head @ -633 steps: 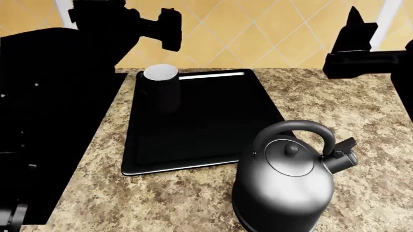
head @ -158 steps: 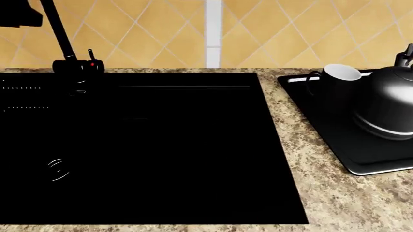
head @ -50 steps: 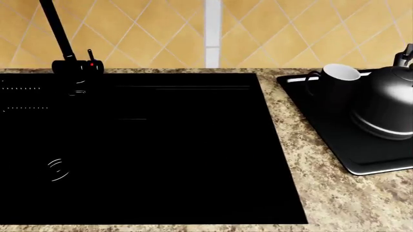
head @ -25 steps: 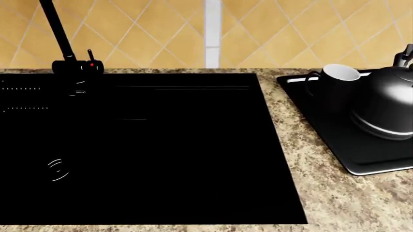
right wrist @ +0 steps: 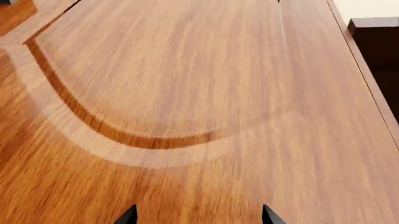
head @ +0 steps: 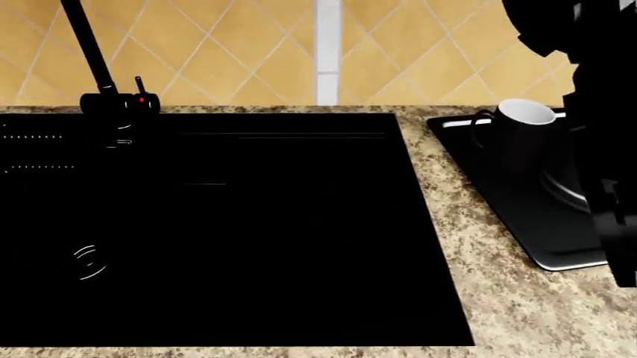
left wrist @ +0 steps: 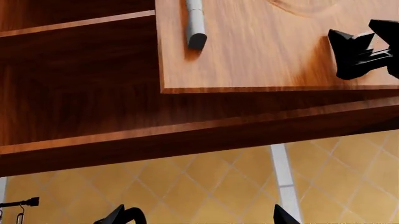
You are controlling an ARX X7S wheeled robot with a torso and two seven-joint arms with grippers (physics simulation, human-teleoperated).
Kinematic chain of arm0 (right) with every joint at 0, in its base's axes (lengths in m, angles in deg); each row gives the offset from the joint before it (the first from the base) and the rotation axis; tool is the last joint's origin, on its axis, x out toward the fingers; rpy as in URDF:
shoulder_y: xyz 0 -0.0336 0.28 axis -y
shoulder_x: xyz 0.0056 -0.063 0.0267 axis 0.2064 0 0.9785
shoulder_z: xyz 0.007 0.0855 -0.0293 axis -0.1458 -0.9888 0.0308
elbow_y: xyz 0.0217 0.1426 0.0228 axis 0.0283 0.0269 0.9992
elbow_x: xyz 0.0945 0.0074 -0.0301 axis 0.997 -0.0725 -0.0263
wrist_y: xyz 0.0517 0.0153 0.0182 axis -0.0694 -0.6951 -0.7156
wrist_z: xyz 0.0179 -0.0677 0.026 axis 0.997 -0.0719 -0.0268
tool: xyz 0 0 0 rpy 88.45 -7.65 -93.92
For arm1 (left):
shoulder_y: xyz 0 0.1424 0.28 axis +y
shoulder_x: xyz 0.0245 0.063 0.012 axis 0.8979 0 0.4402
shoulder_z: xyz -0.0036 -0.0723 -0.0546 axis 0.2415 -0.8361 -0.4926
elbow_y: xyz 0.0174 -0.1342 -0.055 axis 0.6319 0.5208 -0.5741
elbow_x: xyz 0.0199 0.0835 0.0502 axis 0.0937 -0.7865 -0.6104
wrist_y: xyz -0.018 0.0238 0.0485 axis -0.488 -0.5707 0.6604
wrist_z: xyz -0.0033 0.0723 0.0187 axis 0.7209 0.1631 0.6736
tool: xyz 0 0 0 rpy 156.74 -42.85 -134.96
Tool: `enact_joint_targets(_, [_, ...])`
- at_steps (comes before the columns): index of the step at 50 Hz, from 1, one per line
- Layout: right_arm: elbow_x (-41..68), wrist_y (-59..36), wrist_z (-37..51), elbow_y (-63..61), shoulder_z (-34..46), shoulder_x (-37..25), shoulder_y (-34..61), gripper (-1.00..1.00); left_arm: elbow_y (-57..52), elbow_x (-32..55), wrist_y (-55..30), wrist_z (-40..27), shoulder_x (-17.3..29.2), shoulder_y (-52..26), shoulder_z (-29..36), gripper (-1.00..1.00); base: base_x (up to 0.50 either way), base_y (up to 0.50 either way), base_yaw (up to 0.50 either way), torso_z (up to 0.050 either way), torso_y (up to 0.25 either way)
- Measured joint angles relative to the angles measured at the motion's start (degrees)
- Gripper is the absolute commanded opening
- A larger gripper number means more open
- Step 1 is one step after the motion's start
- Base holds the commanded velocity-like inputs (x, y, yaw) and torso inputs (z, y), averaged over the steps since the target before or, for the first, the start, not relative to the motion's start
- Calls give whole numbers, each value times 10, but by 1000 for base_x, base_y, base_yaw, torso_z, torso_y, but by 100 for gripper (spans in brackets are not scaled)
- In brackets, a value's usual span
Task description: Pick the kettle from the counter and place it on the tray. Then pick the mug from the cabinet and place it on the tray. Then close the cabinet doors.
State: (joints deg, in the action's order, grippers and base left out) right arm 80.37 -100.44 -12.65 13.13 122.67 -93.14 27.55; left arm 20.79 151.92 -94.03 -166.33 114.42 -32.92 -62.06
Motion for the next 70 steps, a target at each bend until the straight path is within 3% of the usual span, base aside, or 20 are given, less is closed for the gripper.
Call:
enact_joint_targets(10, [-77,66,5,58,71,17,-13,100,2,4,-10,-1,-8,9,-12,100,6,2,4,0,0])
enact_joint_targets(25, [-182,56,34,130,152,54,-16,100,6,10,-28,0,-21,25,-37,100,6,2,3,0,0])
enact_joint_targets(32, [-163,-121,53,16,139,43,-9,100,8,8,-36,2,-28,31,-44,100,2,0,1,0,0])
enact_joint_targets(40, [-7,-295,109,-127,68,-16,-4,100,10,2,-45,4,-36,36,-48,100,0,0,0,0,0])
enact_joint_targets(48, [277,-447,308,-304,-67,-82,13,100,8,-4,-43,6,-39,36,-41,100,0,0,0,0,0])
enact_joint_targets(53, [461,-476,443,-411,-123,-138,9,100,5,-5,-35,5,-36,33,-34,100,0,0,0,0,0])
enact_joint_targets(59, [617,-452,536,-553,-198,-219,-49,100,0,-5,-22,3,-33,27,-23,100,0,0,0,0,0])
enact_joint_targets(70, [837,-538,618,-701,-480,-251,-233,100,-8,-1,5,-3,-35,2,-17,100,0,8,0,0,0])
